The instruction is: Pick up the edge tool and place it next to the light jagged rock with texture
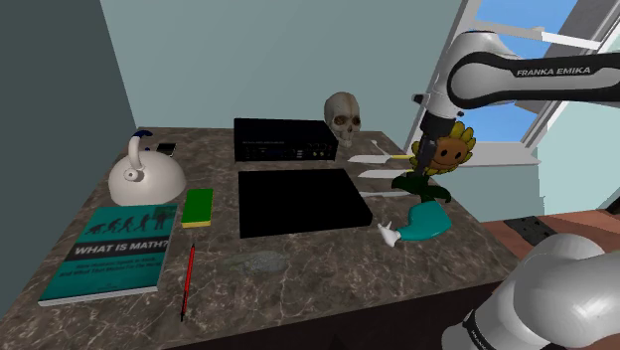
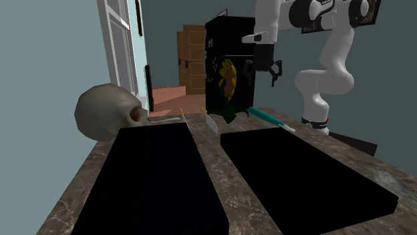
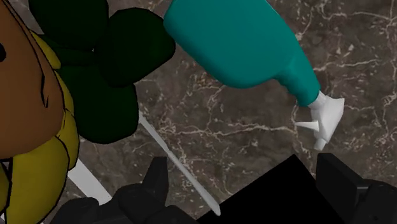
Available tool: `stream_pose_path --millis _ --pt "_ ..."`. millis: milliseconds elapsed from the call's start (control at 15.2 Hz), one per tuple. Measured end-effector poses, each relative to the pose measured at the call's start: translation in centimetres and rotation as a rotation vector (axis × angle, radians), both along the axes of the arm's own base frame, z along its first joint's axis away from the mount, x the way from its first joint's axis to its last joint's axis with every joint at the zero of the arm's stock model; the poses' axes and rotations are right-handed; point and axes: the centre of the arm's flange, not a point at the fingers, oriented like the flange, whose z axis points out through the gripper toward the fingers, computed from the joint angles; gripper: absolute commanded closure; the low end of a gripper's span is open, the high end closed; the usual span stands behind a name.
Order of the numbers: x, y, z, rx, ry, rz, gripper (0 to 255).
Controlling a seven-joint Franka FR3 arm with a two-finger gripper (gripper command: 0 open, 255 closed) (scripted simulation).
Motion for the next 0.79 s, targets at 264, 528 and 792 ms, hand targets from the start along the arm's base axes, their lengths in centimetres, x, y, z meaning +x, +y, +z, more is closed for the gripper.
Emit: stream_pose_path --millis 264,528,792 --pt "2.1 -4.0 -1.8 -0.006 -0.011 0.092 0" --pt "4.6 -8.0 -3.8 -0.011 -0.02 0.183 0" --pt "7.4 -11.7 -5.7 -0.017 -0.027 0.272 0"
